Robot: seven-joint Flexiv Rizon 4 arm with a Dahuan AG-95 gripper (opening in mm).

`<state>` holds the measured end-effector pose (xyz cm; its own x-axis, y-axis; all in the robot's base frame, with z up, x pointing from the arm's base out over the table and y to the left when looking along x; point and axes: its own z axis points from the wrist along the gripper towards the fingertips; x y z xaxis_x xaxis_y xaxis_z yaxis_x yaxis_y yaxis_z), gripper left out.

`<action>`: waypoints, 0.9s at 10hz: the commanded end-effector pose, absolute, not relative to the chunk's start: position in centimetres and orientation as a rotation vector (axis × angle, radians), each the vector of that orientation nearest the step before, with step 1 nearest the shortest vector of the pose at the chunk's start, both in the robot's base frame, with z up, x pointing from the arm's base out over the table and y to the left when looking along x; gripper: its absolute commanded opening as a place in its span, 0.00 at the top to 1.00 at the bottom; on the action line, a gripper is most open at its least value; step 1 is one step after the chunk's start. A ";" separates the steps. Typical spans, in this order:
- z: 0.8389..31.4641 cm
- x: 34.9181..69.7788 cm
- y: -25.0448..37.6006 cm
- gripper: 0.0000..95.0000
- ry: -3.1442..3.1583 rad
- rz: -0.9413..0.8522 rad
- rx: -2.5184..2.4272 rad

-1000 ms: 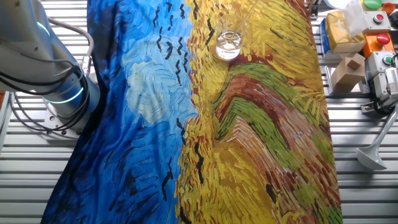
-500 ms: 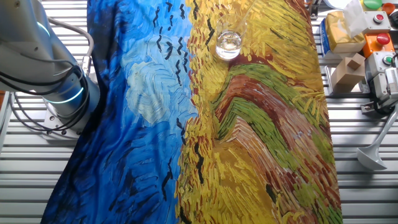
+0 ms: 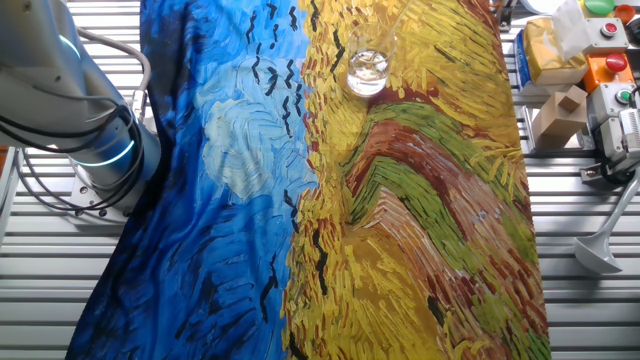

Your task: Stir the beaker with a glass rod

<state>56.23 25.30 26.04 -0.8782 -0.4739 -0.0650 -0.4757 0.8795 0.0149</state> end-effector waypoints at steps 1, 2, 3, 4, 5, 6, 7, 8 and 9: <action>25.7 56.5 23.6 1.00 2.957 0.053 -0.832; 25.2 56.6 22.1 1.00 2.942 0.052 -0.877; 25.1 56.6 21.7 1.00 2.938 0.052 -0.890; 25.1 56.6 21.7 1.00 2.938 0.052 -0.890; 25.1 56.6 21.7 1.00 2.938 0.052 -0.890; 25.1 56.6 21.7 1.00 2.938 0.052 -0.890; 25.1 56.6 21.7 1.00 2.938 0.052 -0.890; 25.1 56.6 21.7 1.00 2.938 0.052 -0.890; 25.1 56.6 21.7 1.00 2.938 0.052 -0.890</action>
